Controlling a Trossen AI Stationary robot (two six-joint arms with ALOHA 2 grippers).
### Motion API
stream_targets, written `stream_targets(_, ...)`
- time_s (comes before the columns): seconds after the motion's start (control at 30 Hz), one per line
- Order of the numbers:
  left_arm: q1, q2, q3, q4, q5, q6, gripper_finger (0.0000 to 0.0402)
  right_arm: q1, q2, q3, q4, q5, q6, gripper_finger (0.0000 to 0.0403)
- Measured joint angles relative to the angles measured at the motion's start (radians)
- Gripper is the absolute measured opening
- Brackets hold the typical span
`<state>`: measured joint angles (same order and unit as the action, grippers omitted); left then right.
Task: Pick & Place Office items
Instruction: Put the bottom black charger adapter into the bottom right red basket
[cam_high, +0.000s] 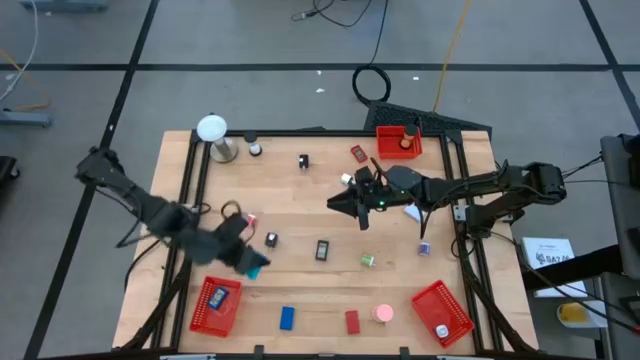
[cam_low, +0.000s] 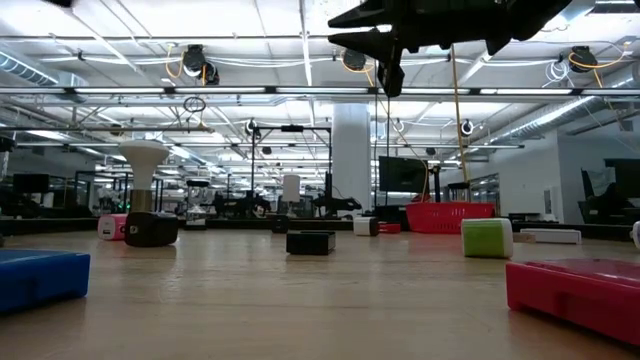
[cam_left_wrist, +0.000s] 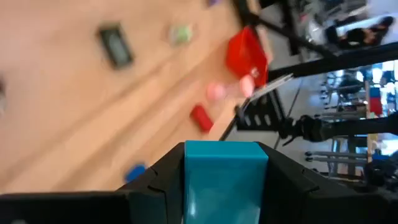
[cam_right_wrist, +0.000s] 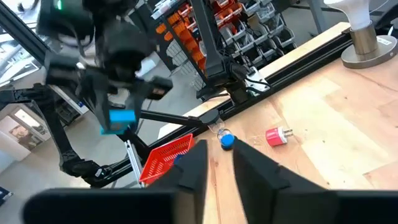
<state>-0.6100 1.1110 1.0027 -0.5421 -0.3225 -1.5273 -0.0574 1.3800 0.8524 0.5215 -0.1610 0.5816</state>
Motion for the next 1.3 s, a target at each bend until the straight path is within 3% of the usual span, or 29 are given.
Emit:
stream_targets(0.23, -0.238, 0.086, -0.001, -0.134, 0.018, -0.337, 0.0156, 0.0, 0.0, 0.0, -0.003, -0.024, -0.018, 0.0005)
stream_targets(0.6, -0.429, 0.312, -0.001, -0.328, 0.063, -0.819, 0.0156, 0.0, 0.0, 0.0, -0.003, -0.026, -0.019, 0.0008)
stream_targets(1.1, -0.439, 0.506, -0.001, -0.469, 0.113, -0.839, 0.0156, 0.0, 0.0, -0.001, 0.0, -0.018, -0.018, 0.0008)
stream_targets(1.3, -0.43, 0.53, -0.001, -0.451, 0.043, -0.835, 0.0156, 0.0, 0.0, -0.001, 0.027, -0.017, -0.01, 0.0008)
